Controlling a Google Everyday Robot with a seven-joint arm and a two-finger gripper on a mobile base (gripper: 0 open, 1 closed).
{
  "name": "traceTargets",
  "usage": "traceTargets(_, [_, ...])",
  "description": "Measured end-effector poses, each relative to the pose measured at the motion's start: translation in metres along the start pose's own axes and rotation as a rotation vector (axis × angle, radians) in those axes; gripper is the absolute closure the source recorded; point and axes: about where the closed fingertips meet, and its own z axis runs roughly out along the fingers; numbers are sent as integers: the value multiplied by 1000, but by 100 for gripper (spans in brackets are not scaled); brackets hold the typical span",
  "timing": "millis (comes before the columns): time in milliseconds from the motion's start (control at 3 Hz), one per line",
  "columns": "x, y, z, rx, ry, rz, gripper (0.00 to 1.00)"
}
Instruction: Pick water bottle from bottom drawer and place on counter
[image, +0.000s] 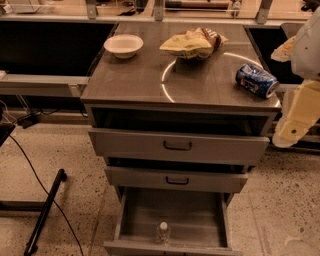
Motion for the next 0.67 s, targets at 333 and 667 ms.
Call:
traceTargets(333, [0,0,0,0,0,0,0])
traceTargets(667, [2,0,18,-15,-85,12,0])
